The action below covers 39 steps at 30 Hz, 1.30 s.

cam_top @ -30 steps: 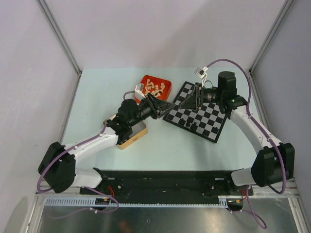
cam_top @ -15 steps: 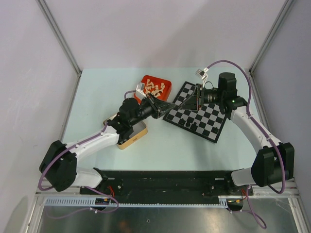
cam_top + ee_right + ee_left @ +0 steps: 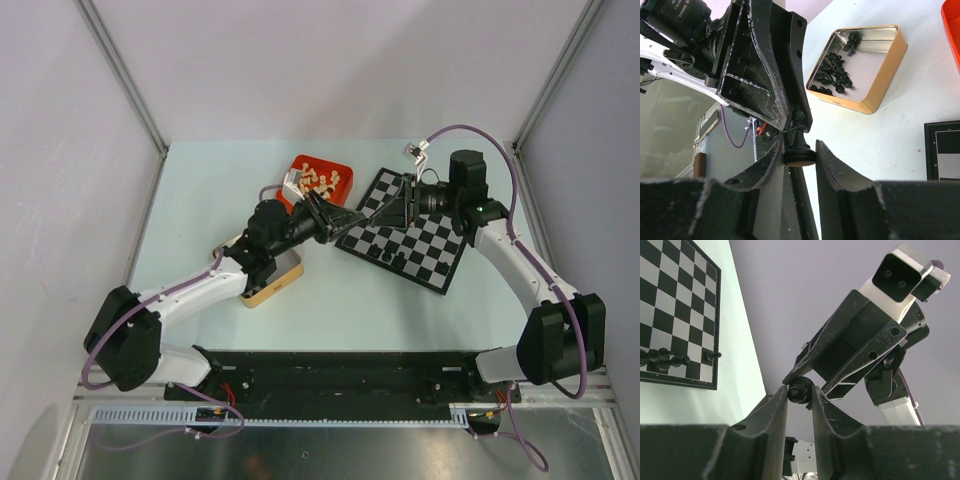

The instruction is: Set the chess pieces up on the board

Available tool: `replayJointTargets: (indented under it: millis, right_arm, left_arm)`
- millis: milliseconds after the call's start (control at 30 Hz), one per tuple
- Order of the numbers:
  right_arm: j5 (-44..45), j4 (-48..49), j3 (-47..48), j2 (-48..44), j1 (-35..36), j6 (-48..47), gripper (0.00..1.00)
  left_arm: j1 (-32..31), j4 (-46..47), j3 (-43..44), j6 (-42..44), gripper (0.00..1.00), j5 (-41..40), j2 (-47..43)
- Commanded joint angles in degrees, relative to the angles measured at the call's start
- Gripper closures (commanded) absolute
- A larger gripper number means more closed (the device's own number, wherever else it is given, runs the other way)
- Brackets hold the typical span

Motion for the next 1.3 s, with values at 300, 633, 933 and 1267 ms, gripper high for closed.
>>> replayJointTargets:
  millis: [300, 633, 933, 1267]
  right_arm:
    - [-0.6, 1.6, -0.3, -0.5, 0.2, -0.5, 0.83]
    - [1.0, -0.1, -0.2, -1.7, -1.6, -1.4, 0.50]
    - [7.6, -15.5, -0.3, -6.4, -10.6, -18.5, 0.16]
    - [15.0, -26.0, -2.6, -7.9, -19.5, -33.4, 0.13]
  left_arm:
    - [-0.1, 2.9, 2.8, 1.7, 0.92, 1.4, -0.2]
    - [0.6, 2.3, 0.4, 7.8, 1.00, 0.4, -2.6]
    - [1.4, -13.6, 3.6, 26.4, 1.00, -0.1, -3.2]
    - [-8.5, -32.3, 16.2, 51.3, 1.00, -8.2, 4.9]
